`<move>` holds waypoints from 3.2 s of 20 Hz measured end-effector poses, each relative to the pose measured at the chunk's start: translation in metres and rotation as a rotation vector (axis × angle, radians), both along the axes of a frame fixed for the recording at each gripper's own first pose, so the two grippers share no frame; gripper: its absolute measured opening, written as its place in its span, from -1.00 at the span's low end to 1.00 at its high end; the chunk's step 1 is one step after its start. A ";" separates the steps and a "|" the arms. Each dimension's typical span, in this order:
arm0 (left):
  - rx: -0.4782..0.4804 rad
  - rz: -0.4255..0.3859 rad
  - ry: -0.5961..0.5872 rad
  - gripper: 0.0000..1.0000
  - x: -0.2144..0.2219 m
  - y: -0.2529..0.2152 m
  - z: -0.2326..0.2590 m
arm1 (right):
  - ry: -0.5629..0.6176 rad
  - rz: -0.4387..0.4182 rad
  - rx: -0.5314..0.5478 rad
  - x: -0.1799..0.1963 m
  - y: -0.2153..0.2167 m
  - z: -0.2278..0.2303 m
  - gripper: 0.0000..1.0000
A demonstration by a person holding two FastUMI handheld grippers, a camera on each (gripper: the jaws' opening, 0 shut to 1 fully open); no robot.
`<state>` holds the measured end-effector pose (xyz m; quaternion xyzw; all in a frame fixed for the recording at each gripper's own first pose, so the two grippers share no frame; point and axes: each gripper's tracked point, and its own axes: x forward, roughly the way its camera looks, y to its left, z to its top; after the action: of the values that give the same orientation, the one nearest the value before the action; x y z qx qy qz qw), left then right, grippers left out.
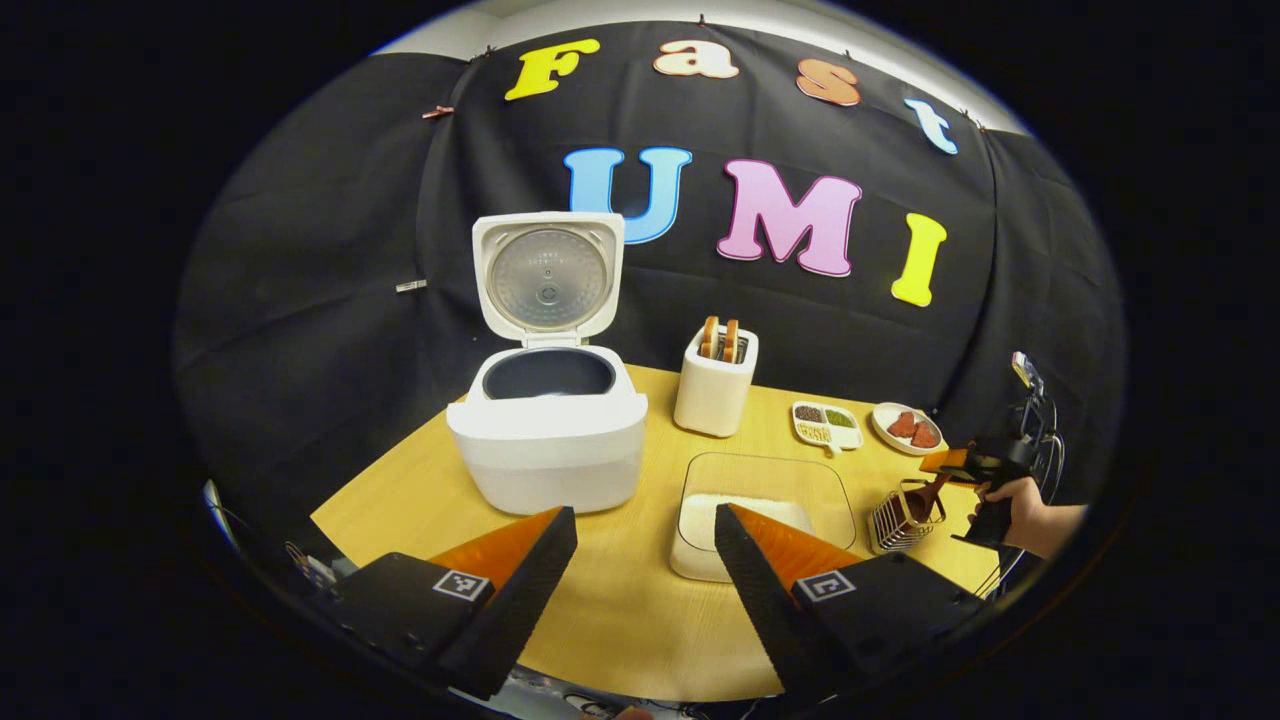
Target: Close the left gripper, press the button to open the rice cooker; take a wooden spoon from the chopstick holder with the right hand, scoop a spoonful of rice and pour it into the rice cooker, then put the wooden spoon back into the chopstick holder.
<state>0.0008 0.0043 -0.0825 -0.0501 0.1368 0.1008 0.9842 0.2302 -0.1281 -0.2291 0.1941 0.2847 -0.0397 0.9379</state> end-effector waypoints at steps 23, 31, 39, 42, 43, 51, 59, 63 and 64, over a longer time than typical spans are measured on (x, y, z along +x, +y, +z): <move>-0.036 -0.039 -0.053 0.92 -0.027 0.058 0.000 | -0.141 0.015 -0.030 -0.056 0.045 0.135 -0.60; -0.038 -0.164 -0.107 0.91 -0.041 0.101 -0.001 | -0.224 0.081 0.038 -0.073 0.153 0.183 -0.60; -0.154 -0.225 -0.074 0.92 -0.048 0.106 -0.037 | -0.243 0.169 -0.074 -0.058 0.221 0.147 -0.60; -0.130 -0.256 -0.039 0.92 -0.046 0.110 -0.054 | -0.223 0.175 -0.133 -0.048 0.231 0.113 -0.60; -0.118 -0.259 -0.033 0.92 -0.045 0.113 -0.059 | -0.220 0.179 -0.156 -0.045 0.234 0.102 -0.60; -0.112 -0.261 0.035 0.92 -0.045 0.128 -0.089 | -0.167 0.200 -0.293 -0.037 0.247 0.041 -0.60; -0.126 -0.227 0.034 0.92 -0.050 0.129 -0.089 | -0.094 0.220 -0.173 -0.069 0.288 0.013 -0.60; -0.124 -0.212 0.024 0.92 -0.049 0.129 -0.086 | -0.054 0.220 -0.088 -0.078 0.303 0.010 -0.60; -0.121 -0.208 0.022 0.92 -0.050 0.129 -0.085 | -0.034 0.212 -0.048 -0.079 0.305 0.009 -0.68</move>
<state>-0.0488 0.1338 -0.1672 -0.0939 0.1582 -0.0099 0.9829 0.1509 0.1771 -0.2199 0.1412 0.2867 0.0562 0.9459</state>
